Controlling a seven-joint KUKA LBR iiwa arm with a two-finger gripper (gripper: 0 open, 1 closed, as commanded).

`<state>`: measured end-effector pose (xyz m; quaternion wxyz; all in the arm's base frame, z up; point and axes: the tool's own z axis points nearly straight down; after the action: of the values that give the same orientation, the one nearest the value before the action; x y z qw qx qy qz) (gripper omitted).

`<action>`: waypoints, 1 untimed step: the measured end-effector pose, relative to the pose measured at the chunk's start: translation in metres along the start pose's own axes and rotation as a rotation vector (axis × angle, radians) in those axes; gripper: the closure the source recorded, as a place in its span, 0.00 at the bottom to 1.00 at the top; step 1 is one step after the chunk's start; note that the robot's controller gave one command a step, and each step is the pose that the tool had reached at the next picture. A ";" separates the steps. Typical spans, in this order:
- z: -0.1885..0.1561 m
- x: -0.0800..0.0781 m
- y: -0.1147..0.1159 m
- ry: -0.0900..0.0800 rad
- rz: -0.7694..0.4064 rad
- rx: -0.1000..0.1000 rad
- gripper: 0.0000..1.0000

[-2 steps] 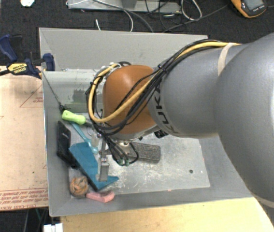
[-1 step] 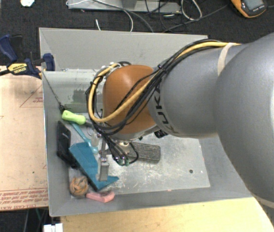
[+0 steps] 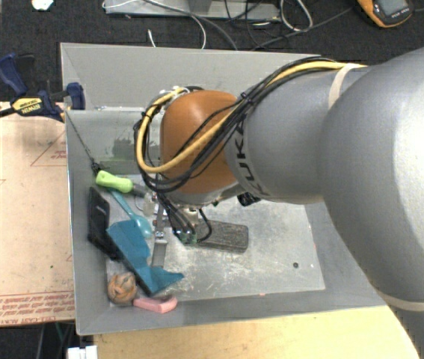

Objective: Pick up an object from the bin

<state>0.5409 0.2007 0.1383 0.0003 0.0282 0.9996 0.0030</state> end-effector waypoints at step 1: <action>-0.010 0.011 0.026 -0.002 -0.051 0.000 0.00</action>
Offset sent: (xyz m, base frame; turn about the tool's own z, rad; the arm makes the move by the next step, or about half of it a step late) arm 0.0275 -0.0284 0.0516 0.0721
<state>0.5316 0.2269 0.1488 0.0013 0.0026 1.0000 0.0029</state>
